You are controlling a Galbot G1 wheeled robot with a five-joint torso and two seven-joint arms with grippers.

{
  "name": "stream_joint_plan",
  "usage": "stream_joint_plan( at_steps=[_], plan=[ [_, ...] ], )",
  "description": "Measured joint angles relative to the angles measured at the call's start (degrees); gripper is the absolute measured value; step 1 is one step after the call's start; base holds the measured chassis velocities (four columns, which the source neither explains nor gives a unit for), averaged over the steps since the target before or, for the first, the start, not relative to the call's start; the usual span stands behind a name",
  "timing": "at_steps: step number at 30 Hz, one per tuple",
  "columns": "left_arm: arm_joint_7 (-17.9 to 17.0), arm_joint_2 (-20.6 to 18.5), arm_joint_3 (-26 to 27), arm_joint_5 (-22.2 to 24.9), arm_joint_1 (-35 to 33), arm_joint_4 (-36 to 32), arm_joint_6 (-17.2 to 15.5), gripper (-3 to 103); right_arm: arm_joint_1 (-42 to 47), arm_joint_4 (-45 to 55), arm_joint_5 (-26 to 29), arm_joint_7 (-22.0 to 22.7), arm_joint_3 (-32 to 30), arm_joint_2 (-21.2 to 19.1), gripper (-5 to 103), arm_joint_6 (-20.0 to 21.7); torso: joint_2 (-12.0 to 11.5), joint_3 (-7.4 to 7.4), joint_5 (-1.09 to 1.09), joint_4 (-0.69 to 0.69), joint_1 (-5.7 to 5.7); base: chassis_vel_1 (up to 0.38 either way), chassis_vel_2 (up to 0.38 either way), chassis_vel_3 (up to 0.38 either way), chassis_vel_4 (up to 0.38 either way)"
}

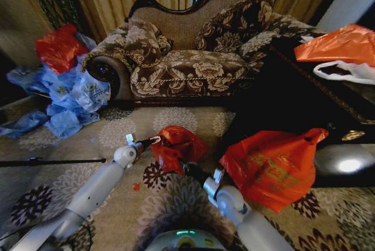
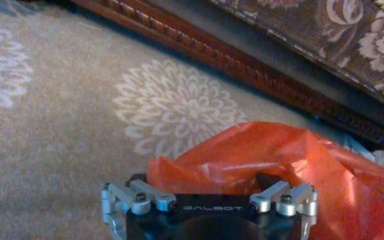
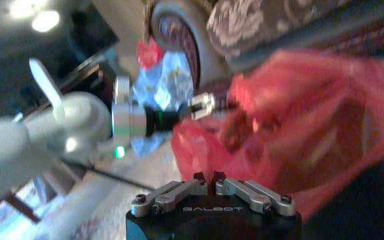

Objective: Place a garbage bag over the trash bin.

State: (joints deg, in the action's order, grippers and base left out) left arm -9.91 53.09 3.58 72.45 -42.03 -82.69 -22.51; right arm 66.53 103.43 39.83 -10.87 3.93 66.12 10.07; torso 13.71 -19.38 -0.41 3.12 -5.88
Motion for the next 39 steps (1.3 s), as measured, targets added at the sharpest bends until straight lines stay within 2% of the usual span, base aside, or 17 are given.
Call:
stream_joint_plan(
  at_steps=[3,9,13,15,16,18,21,22,25,27,28,29,32,33,36,38,39],
  plan=[
    [-0.2,0.0,0.0,0.0,0.0,-0.2,0.0,100,0.5,-4.4,-4.1,-1.3,1.1,0.7,0,-1.7,0.0,0.00,0.00,0.00,0.00,0.000,0.000,0.000,0.000],
    [-0.4,0.2,-0.1,0.2,0.1,0.2,-0.1,100,0.2,-9.8,-8.8,-0.9,2.3,2.2,0,-1.9,0.0,0.00,0.00,0.00,0.00,0.000,0.000,0.000,0.000],
    [-0.5,0.3,-0.1,0.2,0.3,0.5,-0.1,100,-1.2,-14.0,-12.3,2.4,2.7,3.6,0,-1.7,0.0,0.00,0.00,0.01,0.00,0.000,0.000,0.000,0.000],
    [-0.5,0.2,-0.2,0.3,0.5,0.7,-0.1,100,-2.9,-17.3,-15.5,5.4,2.7,5.0,0,-1.4,0.0,0.00,-0.01,0.00,0.00,0.000,0.000,0.000,0.000],
    [-0.5,0.2,-0.2,0.3,0.5,0.7,-0.1,100,-2.9,-17.3,-15.5,5.4,2.7,5.0,0,-1.4,0.0,0.00,-0.01,0.00,0.00,0.000,0.000,0.000,0.000],
    [-0.7,0.3,-0.2,0.7,0.5,0.8,-0.2,100,-4.4,-20.3,-19.7,9.6,2.3,6.6,0,-1.2,0.0,0.00,0.01,0.00,0.00,0.000,0.000,0.000,0.000],
    [-0.8,0.4,-0.2,0.9,0.5,0.7,-0.3,100,-4.8,-20.8,-21.2,12.2,1.9,7.3,0,-0.9,0.0,-0.01,0.00,0.00,0.00,0.000,0.000,0.000,0.000],
    [-0.9,0.4,-0.2,1.0,0.6,0.7,-0.3,100,-4.5,-20.2,-21.8,13.9,1.5,7.1,-3,-0.3,0.0,-0.01,0.02,-0.01,0.00,0.000,0.000,0.000,0.000],
    [-0.9,0.4,-0.2,1.1,0.6,1.0,-0.3,100,-2.5,-17.4,-22.0,14.5,0.5,5.7,3,-2.1,0.0,-0.01,-0.01,0.00,0.00,0.000,0.000,0.000,0.000],
    [-0.9,0.3,-0.2,1.2,0.6,1.1,-0.3,100,0.5,-14.1,-21.9,12.5,-0.9,4.0,8,-6.9,0.0,-0.01,-0.01,0.01,0.00,0.000,0.000,0.000,0.000],
    [-0.9,0.2,0.0,1.3,0.5,1.0,-0.3,100,2.2,-12.0,-21.9,11.1,-1.8,3.1,13,-9.8,0.0,-0.01,0.00,0.02,0.00,0.000,0.000,0.000,0.000],
    [-0.9,0.2,0.0,1.3,0.5,1.0,-0.3,100,2.2,-12.0,-21.9,11.1,-1.8,3.1,13,-9.8,0.0,-0.01,0.00,0.02,0.00,0.000,0.000,0.000,0.000],
    [-0.9,-0.4,0.8,1.3,-0.4,0.3,-0.4,100,5.8,-7.2,-22.3,8.8,-3.3,1.4,30,-15.6,0.0,0.00,-0.01,0.01,0.00,0.000,0.000,0.000,0.000],
    [-0.9,-0.4,0.8,1.3,-0.4,0.3,-0.4,100,5.8,-7.2,-22.3,8.8,-3.3,1.4,30,-15.6,0.0,0.00,-0.01,0.01,0.00,0.000,0.000,0.000,0.000],
    [-1.0,-1.5,1.5,1.5,-1.4,-0.9,-0.5,100,8.1,-2.1,-21.0,7.0,-4.3,0.1,46,-19.8,0.0,-0.01,0.00,0.01,0.00,0.000,0.000,0.000,0.000],
    [-1.0,-1.8,1.6,1.6,-1.6,-1.4,-0.5,100,8.4,-0.6,-20.1,6.5,-4.5,-0.1,46,-20.6,0.0,0.00,0.00,0.01,0.00,0.000,0.000,0.000,0.000],
    [-1.0,-2.1,1.8,1.6,-1.7,-1.8,-0.6,100,8.4,1.1,-19.2,6.0,-4.8,-0.3,52,-21.3,0.0,0.00,0.00,0.00,0.00,0.000,0.000,0.000,0.000]
  ],
)
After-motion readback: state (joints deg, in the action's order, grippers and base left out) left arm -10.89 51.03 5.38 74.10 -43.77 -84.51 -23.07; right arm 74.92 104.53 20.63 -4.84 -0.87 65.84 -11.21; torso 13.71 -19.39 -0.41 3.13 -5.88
